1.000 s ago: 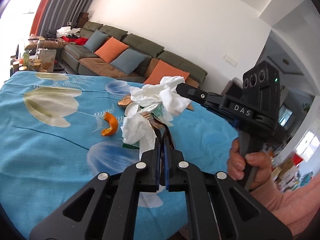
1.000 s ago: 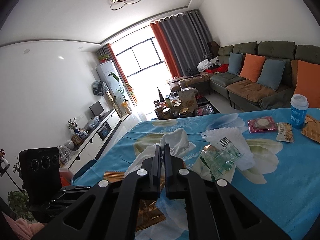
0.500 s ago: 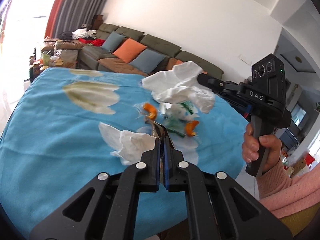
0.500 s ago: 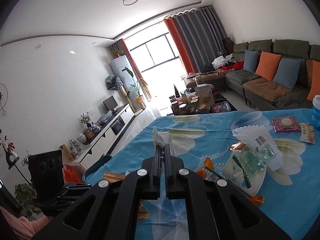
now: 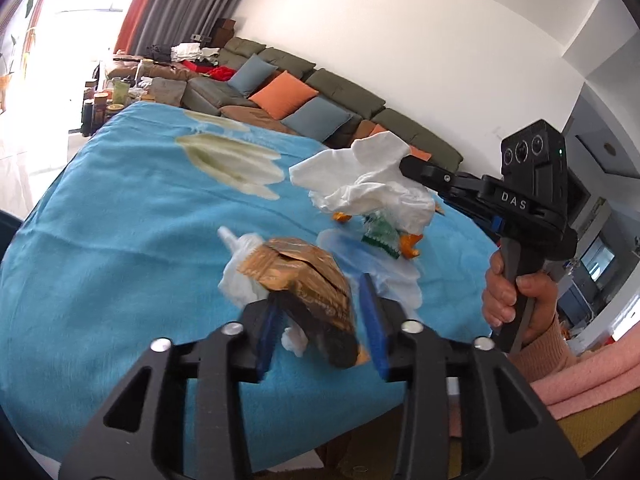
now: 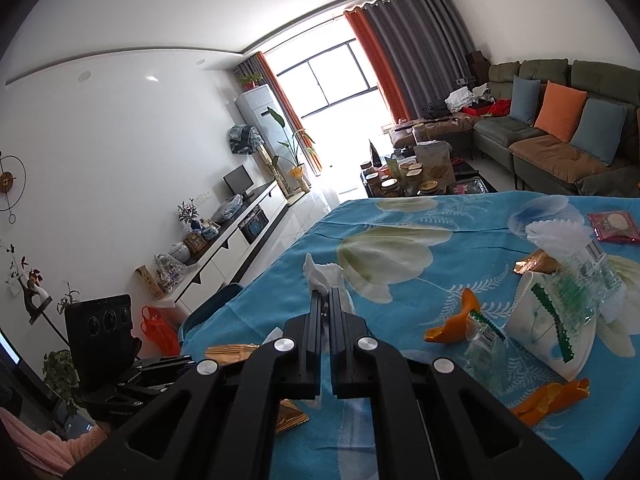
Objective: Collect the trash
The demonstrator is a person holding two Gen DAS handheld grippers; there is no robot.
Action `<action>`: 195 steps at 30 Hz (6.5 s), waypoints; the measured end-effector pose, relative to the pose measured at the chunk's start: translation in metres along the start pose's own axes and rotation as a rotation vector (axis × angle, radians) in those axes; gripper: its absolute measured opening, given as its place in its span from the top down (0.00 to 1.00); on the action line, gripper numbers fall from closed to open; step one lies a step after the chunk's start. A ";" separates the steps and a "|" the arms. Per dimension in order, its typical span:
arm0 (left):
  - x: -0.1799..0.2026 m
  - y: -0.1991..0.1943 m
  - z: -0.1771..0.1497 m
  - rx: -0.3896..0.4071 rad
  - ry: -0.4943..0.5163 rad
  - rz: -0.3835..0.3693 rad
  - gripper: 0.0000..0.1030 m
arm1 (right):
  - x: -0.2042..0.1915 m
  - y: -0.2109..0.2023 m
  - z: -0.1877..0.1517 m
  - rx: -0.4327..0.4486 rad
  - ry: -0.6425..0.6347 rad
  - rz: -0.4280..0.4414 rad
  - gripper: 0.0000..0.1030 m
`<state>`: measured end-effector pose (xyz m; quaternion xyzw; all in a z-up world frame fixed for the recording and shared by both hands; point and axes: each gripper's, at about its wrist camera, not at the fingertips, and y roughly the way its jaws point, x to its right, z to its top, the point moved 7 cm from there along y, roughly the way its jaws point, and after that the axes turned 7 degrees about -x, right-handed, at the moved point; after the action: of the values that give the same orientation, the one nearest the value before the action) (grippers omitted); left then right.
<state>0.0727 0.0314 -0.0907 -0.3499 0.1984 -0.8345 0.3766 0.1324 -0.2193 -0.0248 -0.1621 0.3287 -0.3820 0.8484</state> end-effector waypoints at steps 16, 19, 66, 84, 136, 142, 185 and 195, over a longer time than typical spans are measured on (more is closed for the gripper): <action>0.007 -0.037 0.008 0.108 0.011 -0.004 0.96 | -0.014 0.017 -0.006 -0.038 -0.014 0.038 0.98; 0.006 -0.055 0.013 0.149 0.001 -0.018 0.96 | -0.018 0.017 -0.004 -0.036 -0.015 0.050 0.98; -0.221 -0.186 -0.007 0.242 -0.364 0.562 0.96 | -0.201 0.259 0.025 -0.390 -0.144 0.295 0.98; -0.270 -0.142 -0.013 0.160 -0.487 0.585 0.72 | -0.203 0.286 0.004 -0.446 -0.101 0.220 0.83; -0.039 0.014 -0.011 -0.035 -0.032 0.327 0.40 | 0.157 -0.056 -0.005 0.071 0.249 -0.355 0.45; -0.041 0.013 -0.011 -0.041 -0.030 0.344 0.50 | 0.157 -0.051 -0.009 0.067 0.257 -0.313 0.50; -0.033 -0.011 -0.006 0.015 -0.043 0.290 0.84 | 0.161 -0.040 -0.006 0.072 0.321 -0.264 0.56; -0.034 -0.022 -0.003 0.036 -0.050 0.294 0.84 | 0.149 -0.050 -0.005 0.115 0.304 -0.223 0.66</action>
<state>0.0754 0.0723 -0.0945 -0.3307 0.2230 -0.7650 0.5057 0.1752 -0.3642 -0.0667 -0.0892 0.4107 -0.5121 0.7491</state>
